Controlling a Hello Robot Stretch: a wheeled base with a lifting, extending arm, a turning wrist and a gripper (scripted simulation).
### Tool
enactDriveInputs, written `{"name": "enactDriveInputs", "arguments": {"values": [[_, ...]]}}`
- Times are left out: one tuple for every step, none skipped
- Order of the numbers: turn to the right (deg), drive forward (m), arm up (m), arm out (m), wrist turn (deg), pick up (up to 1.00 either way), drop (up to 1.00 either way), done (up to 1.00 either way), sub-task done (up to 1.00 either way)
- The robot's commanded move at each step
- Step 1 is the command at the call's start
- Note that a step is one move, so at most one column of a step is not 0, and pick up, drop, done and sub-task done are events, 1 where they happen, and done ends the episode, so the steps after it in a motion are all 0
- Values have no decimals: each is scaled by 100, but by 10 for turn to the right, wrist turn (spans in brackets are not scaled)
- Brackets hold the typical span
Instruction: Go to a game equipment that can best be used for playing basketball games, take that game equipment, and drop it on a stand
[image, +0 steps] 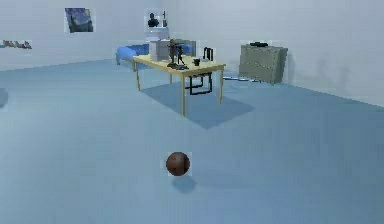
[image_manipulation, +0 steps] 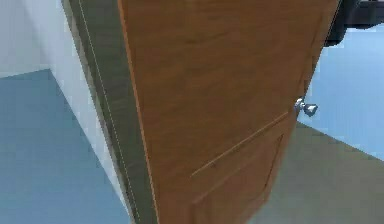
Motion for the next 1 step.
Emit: {"name": "enactDriveInputs", "arguments": {"values": [[0,30,0,0,0,0,0,0,0]]}}
